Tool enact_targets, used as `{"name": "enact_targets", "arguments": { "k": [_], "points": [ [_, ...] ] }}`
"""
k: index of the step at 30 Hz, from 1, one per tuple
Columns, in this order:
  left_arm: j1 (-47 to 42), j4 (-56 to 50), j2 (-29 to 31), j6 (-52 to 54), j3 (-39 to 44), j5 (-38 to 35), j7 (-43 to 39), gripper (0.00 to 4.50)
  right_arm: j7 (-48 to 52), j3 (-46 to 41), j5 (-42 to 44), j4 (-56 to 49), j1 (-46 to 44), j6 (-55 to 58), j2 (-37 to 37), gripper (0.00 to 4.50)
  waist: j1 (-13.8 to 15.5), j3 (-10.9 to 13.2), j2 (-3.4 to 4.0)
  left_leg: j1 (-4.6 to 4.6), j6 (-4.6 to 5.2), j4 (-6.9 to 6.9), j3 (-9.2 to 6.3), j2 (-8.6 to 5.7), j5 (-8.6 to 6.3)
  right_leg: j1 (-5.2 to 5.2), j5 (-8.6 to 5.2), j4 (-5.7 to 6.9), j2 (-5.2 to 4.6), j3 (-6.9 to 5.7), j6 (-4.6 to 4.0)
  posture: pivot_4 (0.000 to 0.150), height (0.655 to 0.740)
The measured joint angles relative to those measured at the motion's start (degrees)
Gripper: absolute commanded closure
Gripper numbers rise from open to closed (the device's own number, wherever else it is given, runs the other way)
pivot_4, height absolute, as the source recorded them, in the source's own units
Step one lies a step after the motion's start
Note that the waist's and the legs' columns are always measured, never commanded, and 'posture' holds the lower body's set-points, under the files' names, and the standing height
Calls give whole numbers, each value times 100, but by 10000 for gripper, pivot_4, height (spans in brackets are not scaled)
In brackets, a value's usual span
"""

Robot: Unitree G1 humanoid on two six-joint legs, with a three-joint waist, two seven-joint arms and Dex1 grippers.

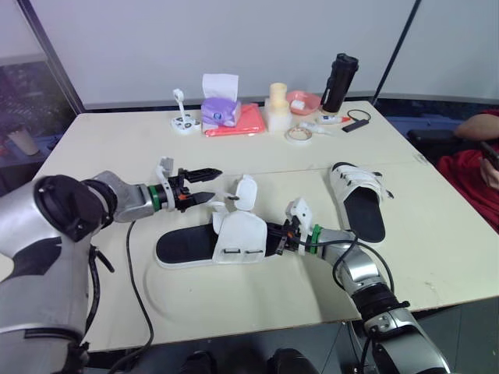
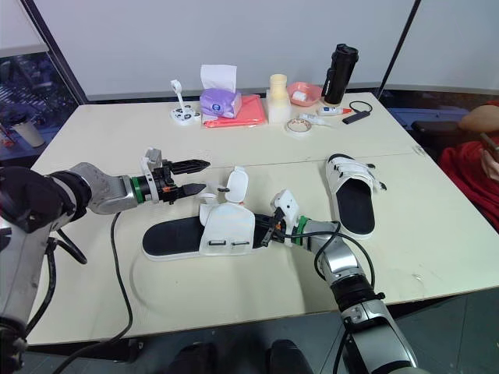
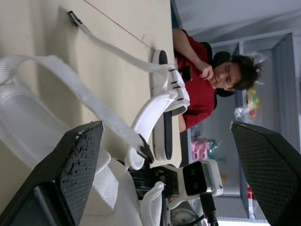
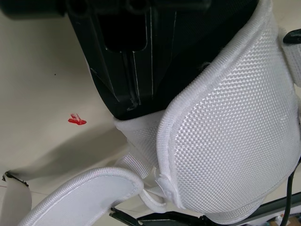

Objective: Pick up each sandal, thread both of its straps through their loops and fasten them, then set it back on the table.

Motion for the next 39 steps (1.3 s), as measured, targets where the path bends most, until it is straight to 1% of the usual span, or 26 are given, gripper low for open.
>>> {"name": "enact_targets", "arguments": {
  "k": [10, 15, 23, 25, 26, 33, 34, 39],
  "points": [
    [65, 0, -248, -172, -23, 2, 211, 200, -62, -10, 0, -76, 60, 0, 8, 45000, 1, 0, 0, 0, 0, -5, -1, 0, 0, 5, 1, -10, -1, 0, -2, 1500, 7400],
    [160, 0, -403, -500, -37, -48, 422, 200, -73, -12, 0, -76, 61, 0, 15, 45000, 2, 0, -1, 0, 0, -5, -2, 0, 0, 5, 2, -11, -1, 0, -3, 1500, 7400],
    [248, -14, -485, -994, 0, -479, 805, 200, -102, -20, 0, -76, 81, -26, 29, 45000, 1, -1, -1, 0, 0, -5, -3, 2, 0, 5, 3, -11, -1, 0, -4, 1500, 7400],
    [342, -129, -564, -1075, 12, -605, 891, 5377, -119, -22, 0, -76, 92, -47, 30, 45000, 3, -2, -1, 0, 0, -4, -3, 2, 0, 7, 3, -12, -1, 0, -5, 1500, 7400],
    [418, -245, -647, -1118, 11, -661, 967, 8900, -126, -23, 0, -76, 96, -59, 31, 45000, 4, -2, -1, 0, 0, -4, -4, 3, 0, 7, 4, -12, -2, 0, -6, 1500, 7400],
    [740, -1074, -1229, -898, -14, -824, 1121, 43607, -151, -23, 0, -63, 103, -106, 55, 45000, -3, -2, -2, 0, 0, -4, -8, 4, 0, 8, 7, -13, 1, 1, -10, 1500, 7400],
    [807, -1259, -1288, -830, -13, -876, 1139, 44376, -158, -23, 0, -62, 103, -107, 62, 45000, -7, -2, -2, 0, 0, -5, -9, 6, 0, 7, 7, -14, 2, 1, -11, 1500, 7400],
    [1297, -2358, -1493, -193, 15, -1251, 1377, 44376, -166, -23, 0, -58, 101, -110, 71, 45000, -8, -2, -2, 0, 0, -4, -15, 15, 0, 7, 11, -15, 4, 3, -17, 1500, 7400]
  ]
}}
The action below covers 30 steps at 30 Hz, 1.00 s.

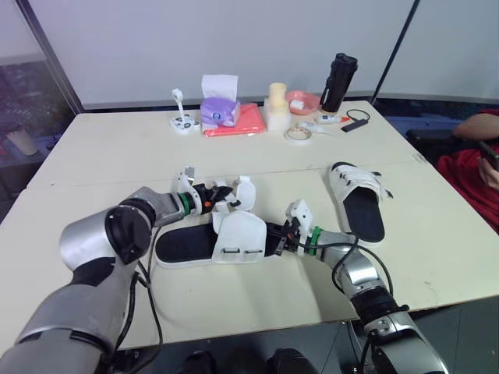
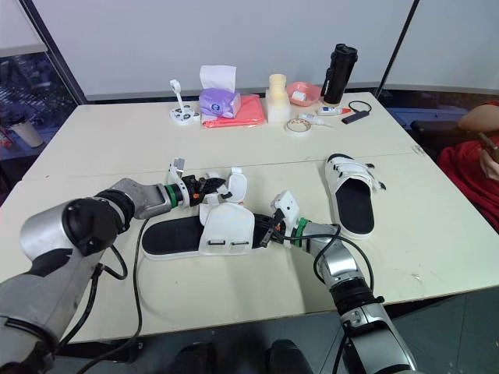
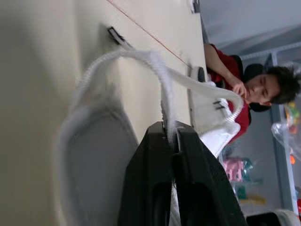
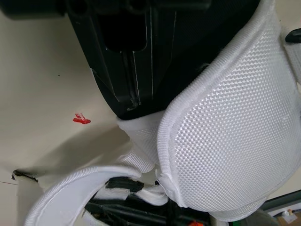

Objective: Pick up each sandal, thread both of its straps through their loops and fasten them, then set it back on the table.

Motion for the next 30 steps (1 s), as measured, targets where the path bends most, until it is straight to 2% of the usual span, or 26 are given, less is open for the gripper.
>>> {"name": "enact_targets", "arguments": {
  "k": [5, 12, 15, 18, 21, 26, 30],
  "points": [
    [354, -1618, 29, 1457, 32, -647, -316, 44376, -8, -2, 0, 0, 9, -5, 5, 45000, -5, 0, 1, 0, 0, -1, 0, 5, 0, 2, 3, -6, 2, 1, -6, 1500, 7400],
    [2098, -6141, -603, 3881, 231, -2220, 156, 44376, -23, -23, -3, 8, 29, -9, 0, 45000, 16, -3, 2, 7, -10, 1, -4, 34, 2, 29, 15, -31, -4, 2, -26, 1500, 7400],
    [2806, -7967, -743, 4254, -264, -2762, 113, 44376, -26, -21, -5, 23, 23, -14, 2, 45000, 13, -3, 1, 10, -18, -1, -3, 37, 3, 36, 18, -39, -2, 3, -29, 1500, 7400],
    [3228, -9235, -647, 4170, -942, -3049, -64, 44376, -26, -21, -9, 71, 13, -14, -4, 45000, 23, -4, 2, 35, -28, -5, -3, 38, 1, 64, 19, -54, 0, 3, -33, 1500, 7400],
    [3651, -10052, -333, 3735, -1789, -3088, -378, 44376, -25, 0, -11, 106, 1, -14, -1, 45000, 18, -4, 3, 69, -53, -18, -1, 38, -13, 98, 21, -83, 1, 6, -37, 1500, 7400],
    [4147, -10656, 384, 2569, -3056, -2635, -951, 44376, 7, 22, -11, 122, 0, -14, -4, 45000, 9, -4, 6, 106, -54, -60, 4, 42, -14, 140, 27, -150, 5, 13, -48, 1500, 7400],
    [4292, -10694, 593, 1881, -3441, -2343, -1156, 44376, 18, 22, -11, 122, -2, -14, -8, 45000, 13, -4, 6, 105, -53, -68, 4, 45, -13, 137, 26, -155, 3, 18, -50, 1500, 7400]
  ]
}}
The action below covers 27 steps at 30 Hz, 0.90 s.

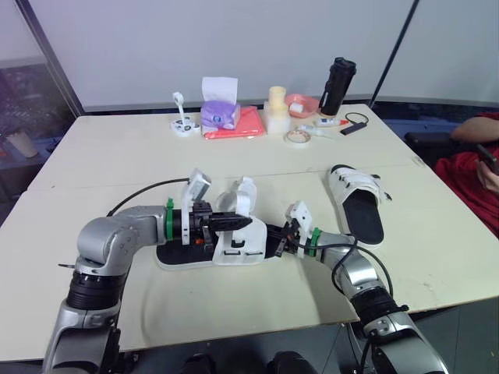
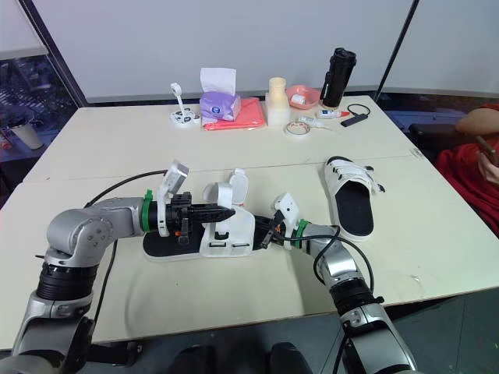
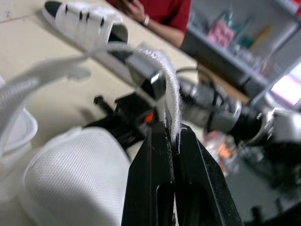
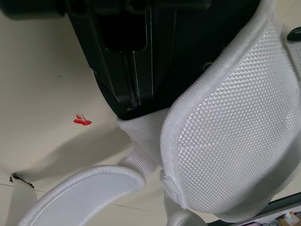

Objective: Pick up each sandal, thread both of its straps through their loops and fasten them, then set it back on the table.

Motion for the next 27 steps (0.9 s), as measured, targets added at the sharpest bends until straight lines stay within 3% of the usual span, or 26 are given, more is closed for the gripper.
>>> {"name": "enact_targets", "arguments": {
  "k": [27],
  "points": [
    [372, 270, 216, -505, -177, 19, -205, 44376, 78, -10, 1, -18, 0, 1, -70, 45000, 81, -1, 2, -5, 0, -33, -3, 8, 0, -13, 2, -58, -4, 17, -50, 1500, 7400]
  ]
}}
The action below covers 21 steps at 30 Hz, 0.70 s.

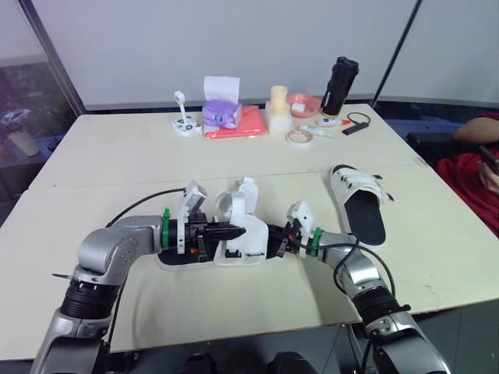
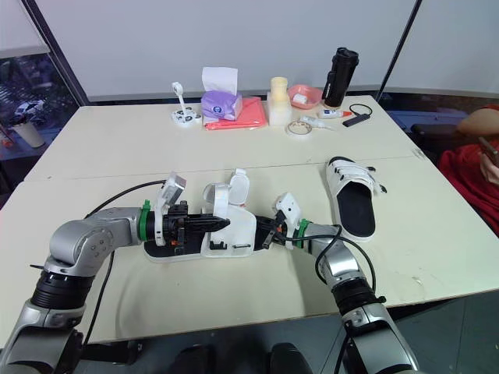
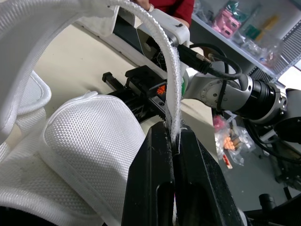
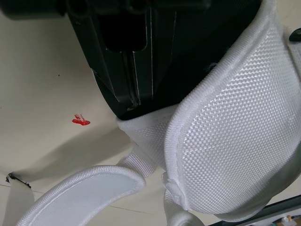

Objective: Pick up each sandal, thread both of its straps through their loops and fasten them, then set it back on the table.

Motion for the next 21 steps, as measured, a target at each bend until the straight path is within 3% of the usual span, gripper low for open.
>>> {"name": "enact_targets", "arguments": {
  "k": [21],
  "points": [
    [243, -160, 31, -266, -205, 39, 77, 44376, 4, 0, 2, -9, 0, 0, -4, 45000, 38, -3, 2, -8, -1, -17, 0, 3, -1, -49, 7, -13, 0, 24, -23, 1500, 7400]
  ]
}}
